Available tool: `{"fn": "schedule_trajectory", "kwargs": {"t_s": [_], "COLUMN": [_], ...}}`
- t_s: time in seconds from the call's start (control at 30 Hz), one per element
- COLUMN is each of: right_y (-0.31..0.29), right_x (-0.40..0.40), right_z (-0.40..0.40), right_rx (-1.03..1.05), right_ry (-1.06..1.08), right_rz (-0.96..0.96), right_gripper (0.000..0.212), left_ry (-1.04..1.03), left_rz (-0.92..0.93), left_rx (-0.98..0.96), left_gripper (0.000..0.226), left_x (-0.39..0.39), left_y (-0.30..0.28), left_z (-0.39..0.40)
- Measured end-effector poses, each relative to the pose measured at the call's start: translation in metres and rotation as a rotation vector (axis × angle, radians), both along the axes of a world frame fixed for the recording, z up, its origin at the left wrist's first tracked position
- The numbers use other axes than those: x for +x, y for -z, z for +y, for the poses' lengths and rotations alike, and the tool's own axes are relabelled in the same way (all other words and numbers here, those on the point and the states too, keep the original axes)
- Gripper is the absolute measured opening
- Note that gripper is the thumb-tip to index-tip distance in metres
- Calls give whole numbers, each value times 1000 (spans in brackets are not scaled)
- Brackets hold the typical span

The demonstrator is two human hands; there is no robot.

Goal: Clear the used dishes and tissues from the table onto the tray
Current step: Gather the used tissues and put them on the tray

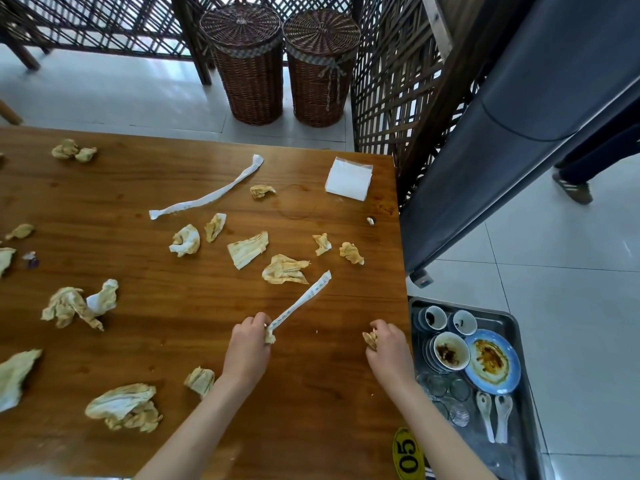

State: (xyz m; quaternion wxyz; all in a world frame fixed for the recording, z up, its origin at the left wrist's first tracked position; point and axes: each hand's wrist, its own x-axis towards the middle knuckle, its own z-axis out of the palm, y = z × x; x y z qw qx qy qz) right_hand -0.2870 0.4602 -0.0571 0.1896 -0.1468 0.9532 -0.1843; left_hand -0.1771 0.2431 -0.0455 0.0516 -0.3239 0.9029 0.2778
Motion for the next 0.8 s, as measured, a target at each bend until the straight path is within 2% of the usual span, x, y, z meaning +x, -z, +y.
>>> {"fn": "schedule_trajectory", "kwargs": {"t_s": [0.17,0.37,0.53,0.67,0.8], "right_y": [-6,-2,4,6,7], "right_x": [-41,-74,-87,-93,-97], "right_z": [-25,-52,-64,-69,-73], "right_rx": [-60,-100,-120,-137,-144], "right_ry": [-23,-57,-54,-39,-40], "right_rz": [64,111,108,124,134], "right_gripper": [39,42,46,44,42], "left_ry": [121,136,208,226,242], "left_rz": [131,194,56,-87,-141], "left_rx": [-79,-148,-185,-245,-405], "left_gripper": [29,40,47,72,60], "left_x": [-39,-101,-122,-120,-121], "left_y": [-4,-3,10,22,25], "left_z": [-14,-27,-31,-32,-33]}}
